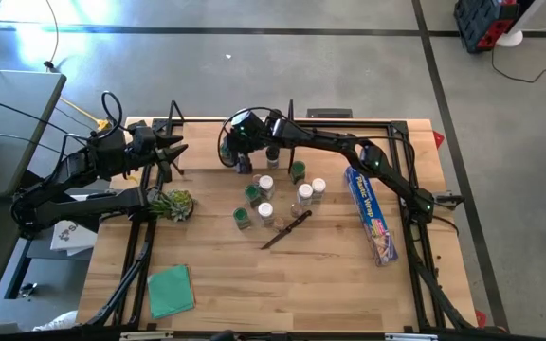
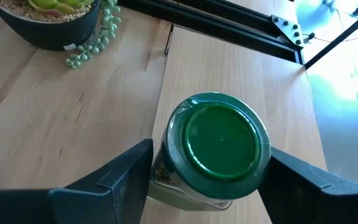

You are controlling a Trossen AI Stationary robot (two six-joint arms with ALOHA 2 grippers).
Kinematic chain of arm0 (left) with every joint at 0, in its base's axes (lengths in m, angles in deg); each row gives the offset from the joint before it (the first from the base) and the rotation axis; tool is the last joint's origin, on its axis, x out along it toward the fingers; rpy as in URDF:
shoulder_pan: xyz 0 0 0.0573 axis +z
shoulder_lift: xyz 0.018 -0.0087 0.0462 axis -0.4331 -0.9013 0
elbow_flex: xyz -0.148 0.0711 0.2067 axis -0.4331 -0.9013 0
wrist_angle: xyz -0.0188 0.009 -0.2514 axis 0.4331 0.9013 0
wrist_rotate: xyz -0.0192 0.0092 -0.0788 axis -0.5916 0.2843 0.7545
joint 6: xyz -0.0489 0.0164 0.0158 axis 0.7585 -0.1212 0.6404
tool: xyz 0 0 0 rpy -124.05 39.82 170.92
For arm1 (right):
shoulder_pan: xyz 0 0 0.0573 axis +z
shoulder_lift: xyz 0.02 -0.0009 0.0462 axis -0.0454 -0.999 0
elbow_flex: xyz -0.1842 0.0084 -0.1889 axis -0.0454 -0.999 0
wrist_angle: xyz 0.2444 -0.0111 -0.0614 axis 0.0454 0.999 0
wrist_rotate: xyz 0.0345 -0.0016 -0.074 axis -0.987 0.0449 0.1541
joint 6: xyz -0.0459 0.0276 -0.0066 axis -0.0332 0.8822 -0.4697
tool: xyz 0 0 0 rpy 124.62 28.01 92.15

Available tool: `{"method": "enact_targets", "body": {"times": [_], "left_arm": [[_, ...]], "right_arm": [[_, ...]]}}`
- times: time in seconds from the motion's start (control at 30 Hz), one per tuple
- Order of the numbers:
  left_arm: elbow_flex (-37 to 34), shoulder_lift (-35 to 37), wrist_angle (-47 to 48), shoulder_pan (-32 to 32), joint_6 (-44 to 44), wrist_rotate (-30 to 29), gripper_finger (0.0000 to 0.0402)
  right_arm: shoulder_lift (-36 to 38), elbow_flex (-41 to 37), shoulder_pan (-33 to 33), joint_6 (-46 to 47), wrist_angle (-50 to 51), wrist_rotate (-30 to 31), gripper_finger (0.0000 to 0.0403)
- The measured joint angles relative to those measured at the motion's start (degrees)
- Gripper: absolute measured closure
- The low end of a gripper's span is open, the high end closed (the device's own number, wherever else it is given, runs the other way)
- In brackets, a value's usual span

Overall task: Shelf spices
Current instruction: Put the green lid seasoning bottle on the shelf

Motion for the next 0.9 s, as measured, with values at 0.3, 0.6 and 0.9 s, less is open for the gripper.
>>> {"method": "enact_targets", "body": {"times": [0.3,0.6,0.9], "left_arm": [[0.0,0.0,0.0,0.0,0.0,0.0,0.0261],[0.0,0.0,0.0,0.0,0.0,0.0,0.0261],[0.0,0.0,0.0,0.0,0.0,0.0,0.0261]], "right_arm": [[0.0,0.0,0.0,-1.8,-1.2,0.1,0.0155],[0.0,0.0,0.0,-2.8,-1.3,0.0,0.0155],[0.0,0.0,-0.5,-2.0,-1.5,-3.6,0.0155]]}}
